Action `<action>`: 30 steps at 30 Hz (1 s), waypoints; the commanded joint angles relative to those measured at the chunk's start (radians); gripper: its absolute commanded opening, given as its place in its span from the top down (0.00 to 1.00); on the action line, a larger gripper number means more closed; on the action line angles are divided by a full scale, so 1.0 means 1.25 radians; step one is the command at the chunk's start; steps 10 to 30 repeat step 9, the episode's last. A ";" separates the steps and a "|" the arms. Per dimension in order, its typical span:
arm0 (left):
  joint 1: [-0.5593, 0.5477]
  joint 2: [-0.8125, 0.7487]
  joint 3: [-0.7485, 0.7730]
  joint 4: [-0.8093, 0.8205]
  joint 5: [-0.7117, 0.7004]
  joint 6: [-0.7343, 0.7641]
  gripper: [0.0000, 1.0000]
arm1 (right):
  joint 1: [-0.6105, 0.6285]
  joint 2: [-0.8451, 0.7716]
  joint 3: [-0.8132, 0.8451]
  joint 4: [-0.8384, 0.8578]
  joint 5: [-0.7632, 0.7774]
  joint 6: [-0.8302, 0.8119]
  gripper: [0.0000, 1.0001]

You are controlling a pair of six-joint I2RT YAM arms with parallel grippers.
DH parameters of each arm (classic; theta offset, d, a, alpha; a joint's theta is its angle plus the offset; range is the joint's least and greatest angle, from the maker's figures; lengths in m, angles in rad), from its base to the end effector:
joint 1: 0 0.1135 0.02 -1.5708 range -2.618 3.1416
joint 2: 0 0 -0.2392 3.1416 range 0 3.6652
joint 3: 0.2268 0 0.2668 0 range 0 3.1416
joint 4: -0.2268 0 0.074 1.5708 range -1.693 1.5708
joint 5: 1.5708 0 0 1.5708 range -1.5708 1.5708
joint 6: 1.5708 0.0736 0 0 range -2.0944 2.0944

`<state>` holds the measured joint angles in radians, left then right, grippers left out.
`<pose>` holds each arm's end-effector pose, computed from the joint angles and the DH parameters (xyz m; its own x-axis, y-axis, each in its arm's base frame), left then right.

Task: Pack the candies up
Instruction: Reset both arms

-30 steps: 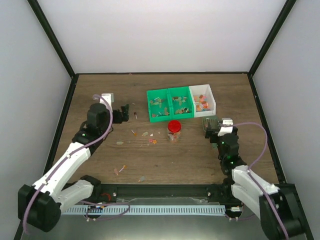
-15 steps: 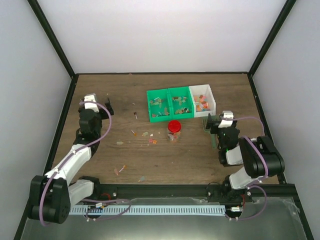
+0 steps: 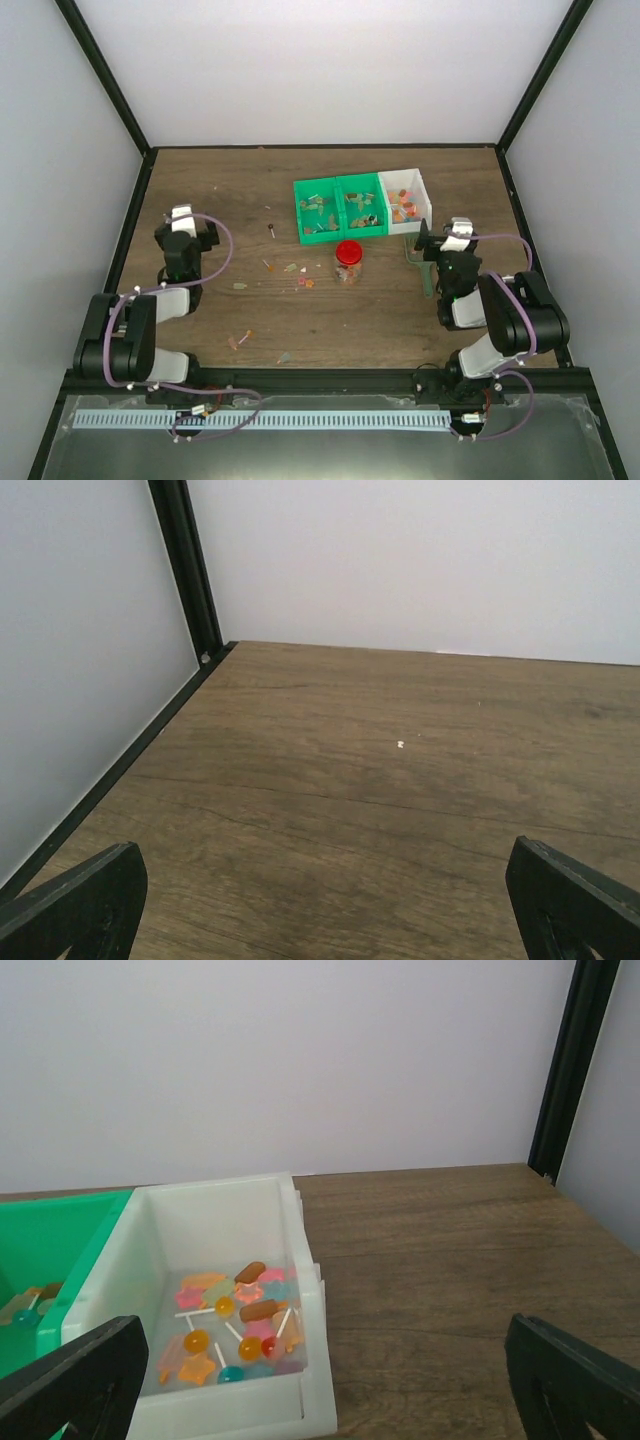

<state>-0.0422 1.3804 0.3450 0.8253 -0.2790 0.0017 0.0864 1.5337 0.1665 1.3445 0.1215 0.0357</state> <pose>0.3011 0.0076 0.1252 -0.2088 0.0105 -0.9779 -0.2282 0.9718 0.0591 0.2692 0.0144 0.1067 -0.0213 0.0337 -0.9992 0.0359 0.9988 0.0329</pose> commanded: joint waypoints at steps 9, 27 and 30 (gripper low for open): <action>0.011 0.152 -0.087 0.376 0.036 0.003 0.00 | -0.009 0.009 0.037 -0.020 0.043 0.011 0.00; 0.011 0.152 -0.087 0.376 0.036 0.003 0.00 | -0.009 0.009 0.037 -0.020 0.043 0.011 0.00; 0.011 0.152 -0.087 0.376 0.036 0.003 0.00 | -0.009 0.009 0.037 -0.020 0.043 0.011 0.00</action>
